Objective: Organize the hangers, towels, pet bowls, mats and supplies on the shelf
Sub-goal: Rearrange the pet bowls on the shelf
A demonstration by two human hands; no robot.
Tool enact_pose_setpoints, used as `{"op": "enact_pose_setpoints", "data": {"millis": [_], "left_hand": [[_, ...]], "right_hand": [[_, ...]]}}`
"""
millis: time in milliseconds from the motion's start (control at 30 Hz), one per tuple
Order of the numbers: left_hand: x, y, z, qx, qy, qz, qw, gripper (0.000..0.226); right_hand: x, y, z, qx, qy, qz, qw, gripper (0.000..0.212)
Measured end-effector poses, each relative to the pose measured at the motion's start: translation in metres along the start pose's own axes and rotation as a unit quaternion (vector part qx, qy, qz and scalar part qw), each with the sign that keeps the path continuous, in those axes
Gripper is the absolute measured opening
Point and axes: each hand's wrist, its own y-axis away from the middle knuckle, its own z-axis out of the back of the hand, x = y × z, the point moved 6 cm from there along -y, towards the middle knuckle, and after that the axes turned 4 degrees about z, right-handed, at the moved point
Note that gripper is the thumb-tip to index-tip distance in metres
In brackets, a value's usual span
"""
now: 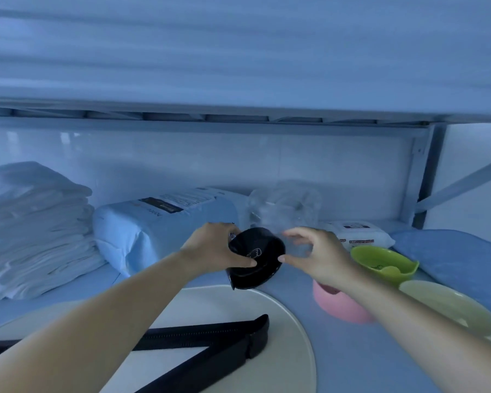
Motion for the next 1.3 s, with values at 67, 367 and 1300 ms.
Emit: {"op": "enact_pose_setpoints", "data": {"millis": [67, 367, 1300], "left_hand": [[0.005, 0.001, 0.001, -0.023, -0.004, 0.044, 0.999, 0.042], [0.020, 0.002, -0.010, -0.015, 0.115, 0.125, 0.985, 0.044], [0.026, 0.019, -0.039, 0.095, -0.069, -0.114, 0.987, 0.032]], "right_hand": [[-0.002, 0.005, -0.007, 0.013, -0.014, -0.005, 1.000, 0.046], [0.003, 0.019, -0.061, 0.121, -0.050, -0.019, 0.991, 0.044], [-0.002, 0.012, -0.053, 0.202, 0.069, 0.059, 0.975, 0.029]]}}
